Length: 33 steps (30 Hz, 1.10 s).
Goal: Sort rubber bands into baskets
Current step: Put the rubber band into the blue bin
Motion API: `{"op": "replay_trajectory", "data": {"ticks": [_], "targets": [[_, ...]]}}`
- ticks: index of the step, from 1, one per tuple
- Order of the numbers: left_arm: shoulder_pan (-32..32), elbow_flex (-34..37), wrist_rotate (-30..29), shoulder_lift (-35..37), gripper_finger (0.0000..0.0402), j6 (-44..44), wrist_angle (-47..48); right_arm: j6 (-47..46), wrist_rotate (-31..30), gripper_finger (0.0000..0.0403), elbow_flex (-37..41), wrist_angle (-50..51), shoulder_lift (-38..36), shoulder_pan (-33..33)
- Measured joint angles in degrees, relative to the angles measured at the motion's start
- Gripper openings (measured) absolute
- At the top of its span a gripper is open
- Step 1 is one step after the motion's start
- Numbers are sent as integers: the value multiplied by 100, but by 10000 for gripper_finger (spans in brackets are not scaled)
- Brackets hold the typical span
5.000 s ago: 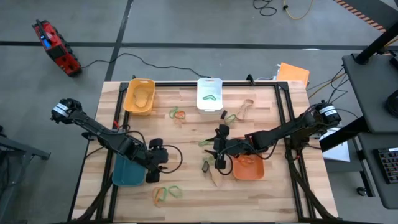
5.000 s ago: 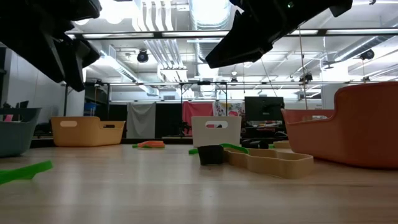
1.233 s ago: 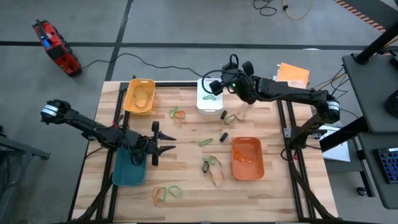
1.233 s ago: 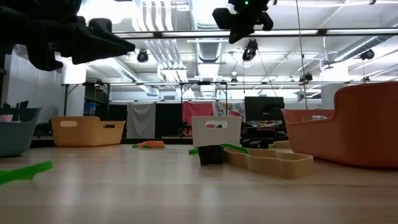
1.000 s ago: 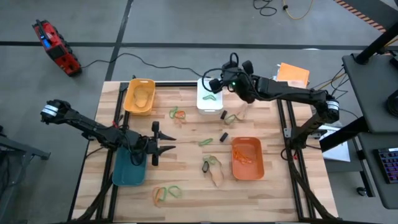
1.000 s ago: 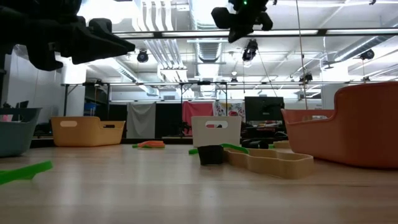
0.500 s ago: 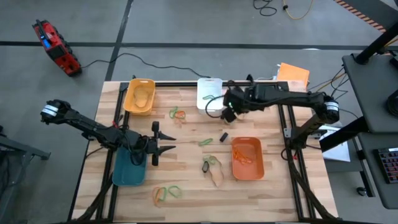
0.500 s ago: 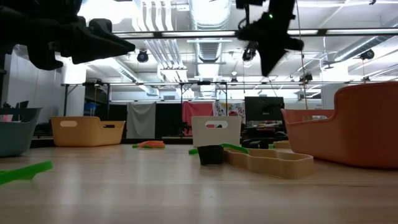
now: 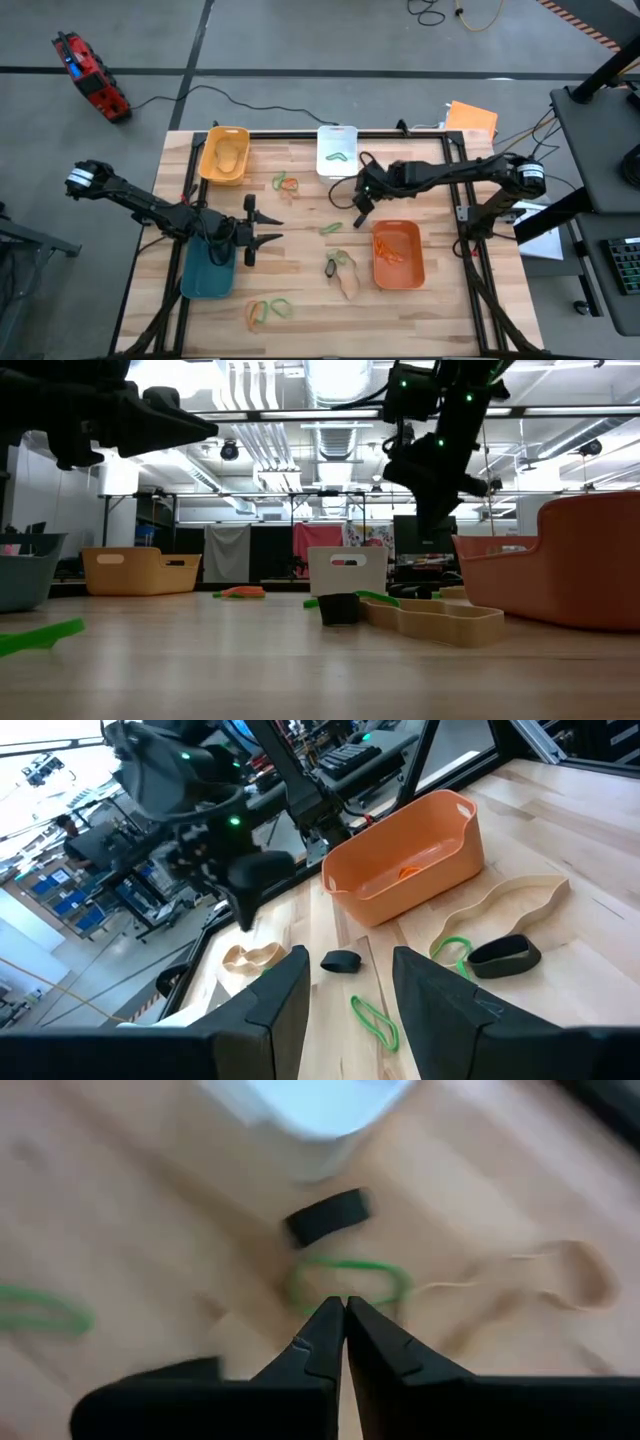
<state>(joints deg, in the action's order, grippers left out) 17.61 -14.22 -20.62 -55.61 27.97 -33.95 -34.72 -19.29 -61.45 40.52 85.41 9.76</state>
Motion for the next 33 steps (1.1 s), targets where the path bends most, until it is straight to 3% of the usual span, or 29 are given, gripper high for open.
{"op": "replay_trajectory", "data": {"ticks": [4,14,27,33], "targets": [[0,0,0,0,130,2,2,-96,314,9,120,-320,0,-51],[-11,0,0,-1,130,28,-117,-284,328,9,-389,-462,0,-540],[-26,0,0,-2,130,44,-118,-573,354,9,-558,-1682,105,-1049],[-68,0,0,-12,129,92,-123,-310,1184,9,-852,-1728,825,-1065]]}}
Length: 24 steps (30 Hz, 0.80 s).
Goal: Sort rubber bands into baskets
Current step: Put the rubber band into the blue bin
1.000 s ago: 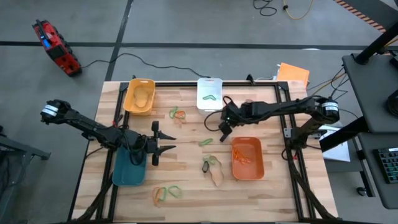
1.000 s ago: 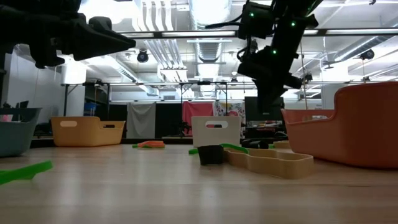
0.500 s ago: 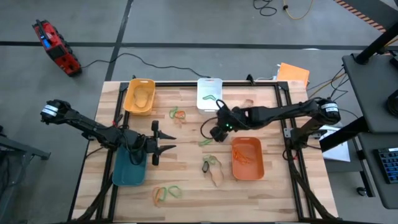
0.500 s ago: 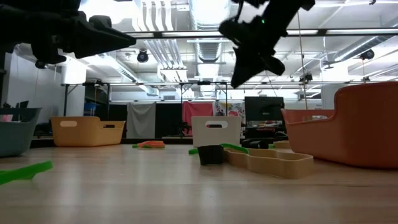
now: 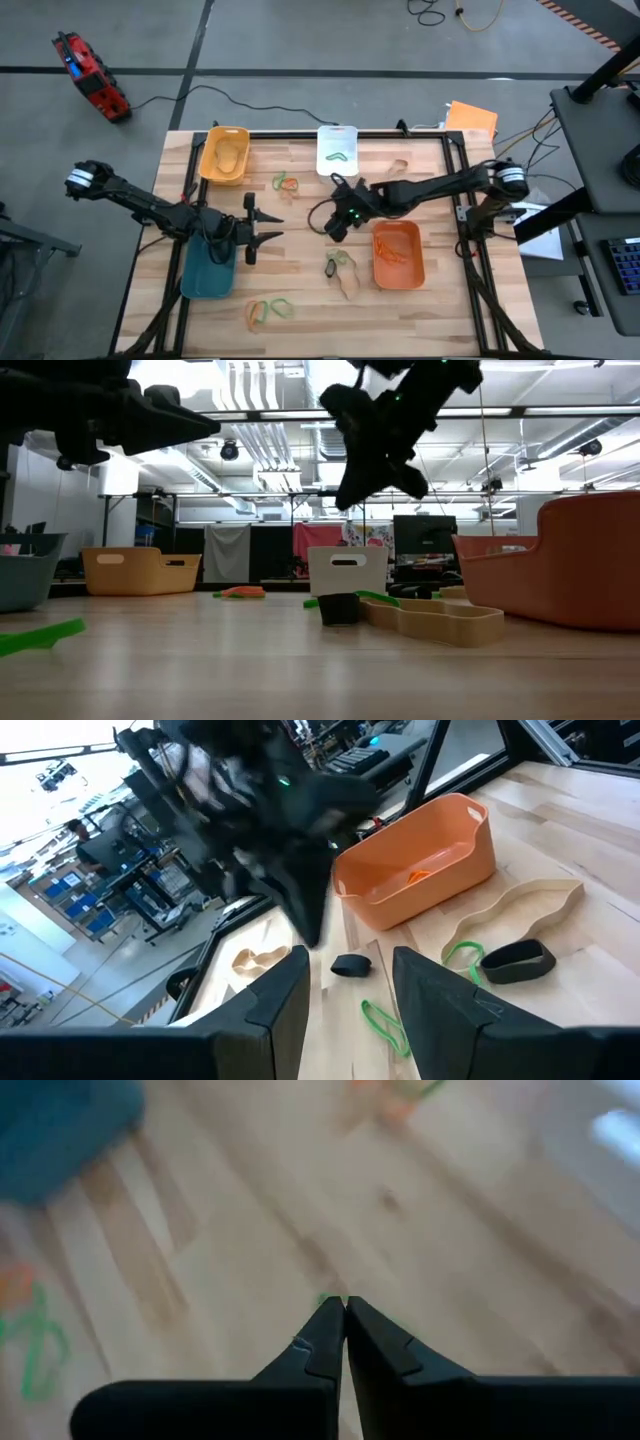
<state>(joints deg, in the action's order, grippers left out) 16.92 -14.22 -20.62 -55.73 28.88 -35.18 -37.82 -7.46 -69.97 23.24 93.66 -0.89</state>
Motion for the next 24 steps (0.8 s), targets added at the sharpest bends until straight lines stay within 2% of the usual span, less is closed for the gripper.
{"op": "replay_trajectory", "data": {"ticks": [3,11,24], "targets": [[-20,0,2,-25,129,0,18,-62,-97,9,-426,620,250,0],[-61,0,0,-188,129,0,4,-338,-942,9,-1588,2619,783,15],[-76,0,-1,-307,129,0,0,146,-1147,9,-1730,3101,1245,80]]}}
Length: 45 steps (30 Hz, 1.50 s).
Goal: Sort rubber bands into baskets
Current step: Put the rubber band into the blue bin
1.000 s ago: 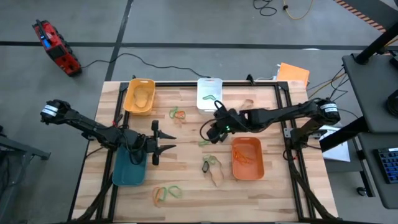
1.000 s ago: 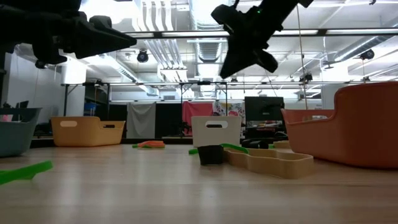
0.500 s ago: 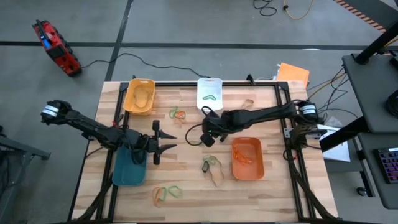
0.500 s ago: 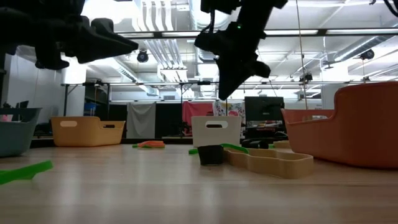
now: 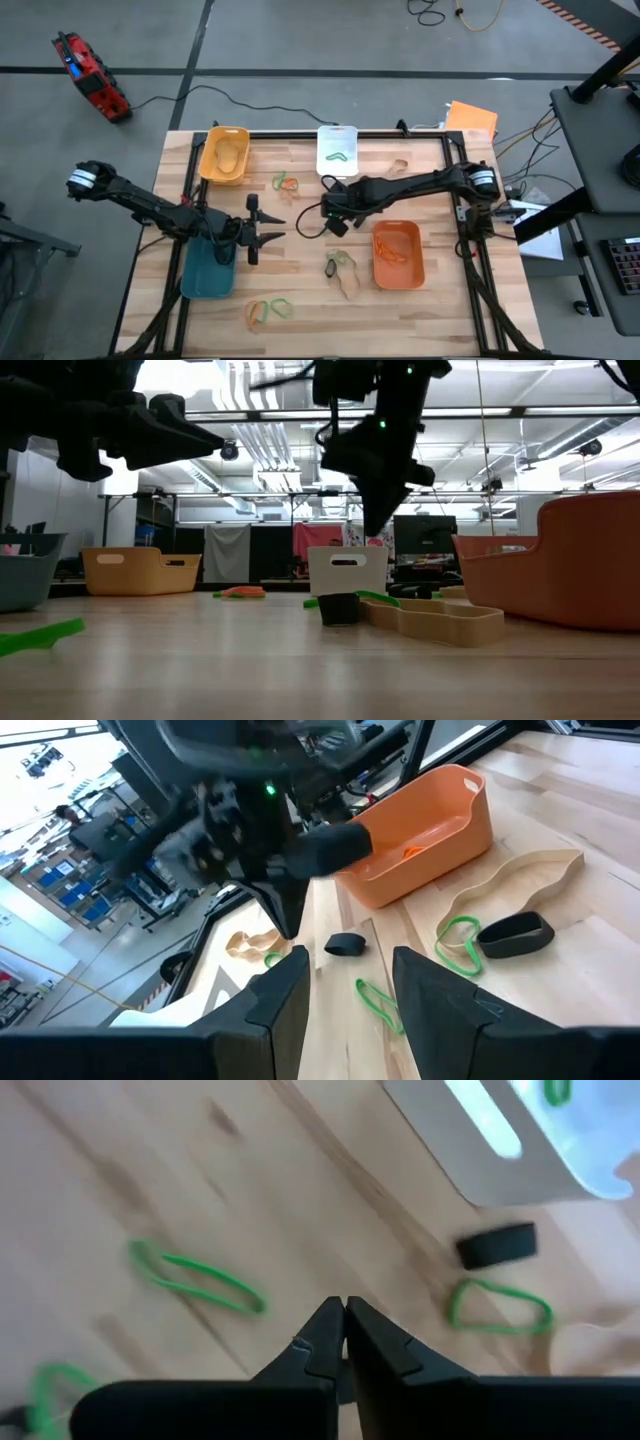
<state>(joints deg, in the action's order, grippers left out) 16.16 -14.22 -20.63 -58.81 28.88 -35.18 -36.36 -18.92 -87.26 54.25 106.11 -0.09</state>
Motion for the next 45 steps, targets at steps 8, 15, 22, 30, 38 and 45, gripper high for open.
{"op": "replay_trajectory", "data": {"ticks": [8,15,22,30,38,45], "targets": [[-18,0,-2,-9,129,-2,-9,33,-68,9,92,282,161,286],[-18,0,-1,-9,129,-2,0,114,-69,9,475,265,125,717],[-18,0,-1,-9,129,-2,2,423,-15,9,1175,41,-90,1319],[-18,0,-1,-9,129,-88,7,701,259,9,2138,-615,-1359,1838],[-18,0,-1,-9,129,-90,-19,168,996,9,3298,-2631,-2201,2076],[-22,0,1,-9,129,-84,-38,-131,997,21,3284,-2968,-1935,1753]]}}
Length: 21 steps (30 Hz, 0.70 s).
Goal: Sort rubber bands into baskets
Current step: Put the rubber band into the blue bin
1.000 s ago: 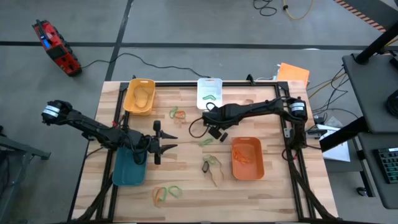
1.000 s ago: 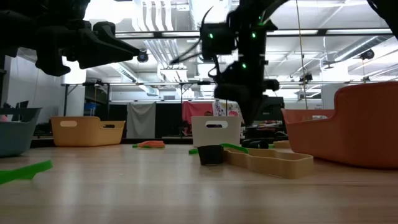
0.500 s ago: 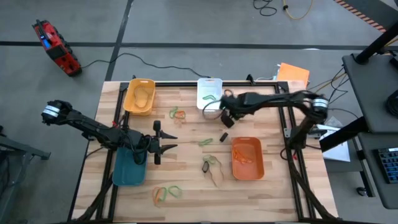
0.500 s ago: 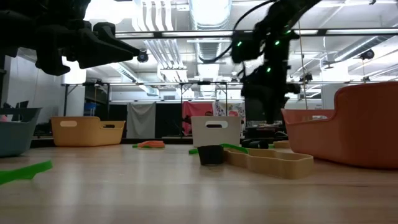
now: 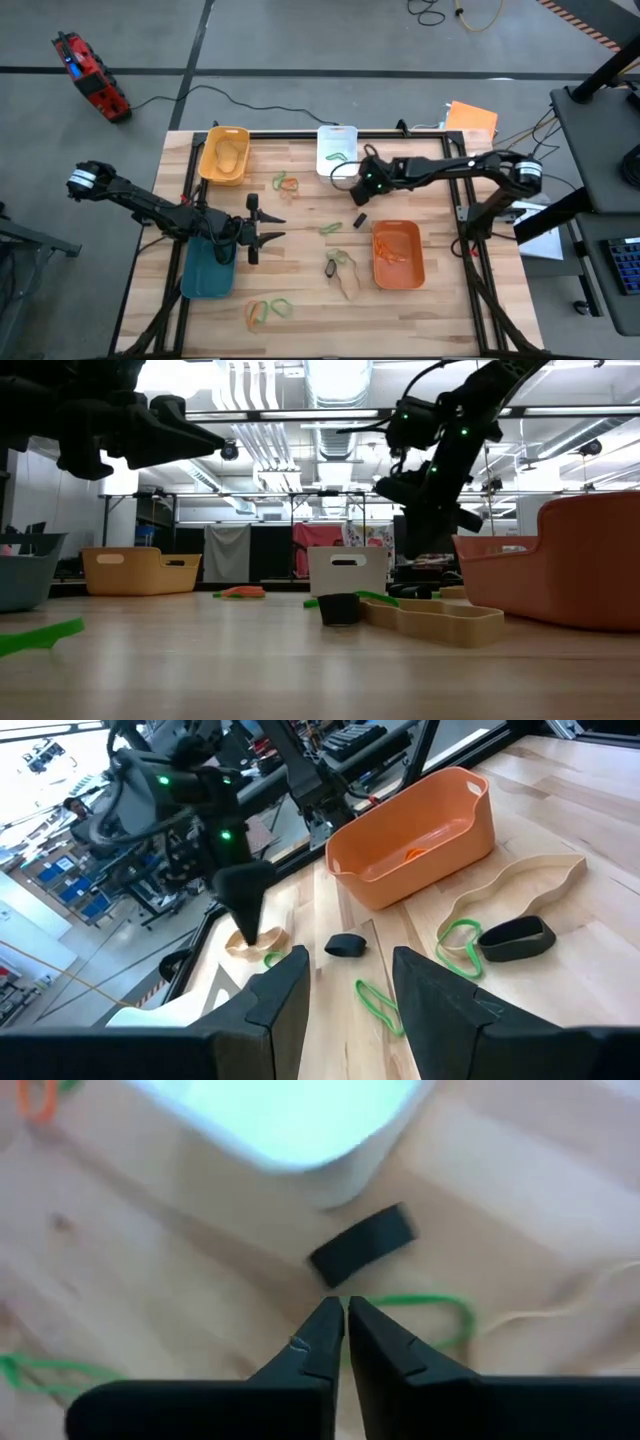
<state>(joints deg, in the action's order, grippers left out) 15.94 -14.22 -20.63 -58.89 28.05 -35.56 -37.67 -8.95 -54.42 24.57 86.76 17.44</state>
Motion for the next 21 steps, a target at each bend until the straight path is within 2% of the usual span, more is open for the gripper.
{"op": "replay_trajectory", "data": {"ticks": [4,14,17,21], "targets": [[-18,0,-2,0,129,11,-34,-22,-40,55,-294,126,321,-74],[-27,0,-2,0,129,9,-38,-275,-300,176,-999,760,1128,-71],[-28,0,-2,0,129,-17,-36,-477,-589,198,-1224,1205,1276,-82],[-31,0,0,0,129,-118,11,-525,-804,211,-1274,1170,1279,-133]]}}
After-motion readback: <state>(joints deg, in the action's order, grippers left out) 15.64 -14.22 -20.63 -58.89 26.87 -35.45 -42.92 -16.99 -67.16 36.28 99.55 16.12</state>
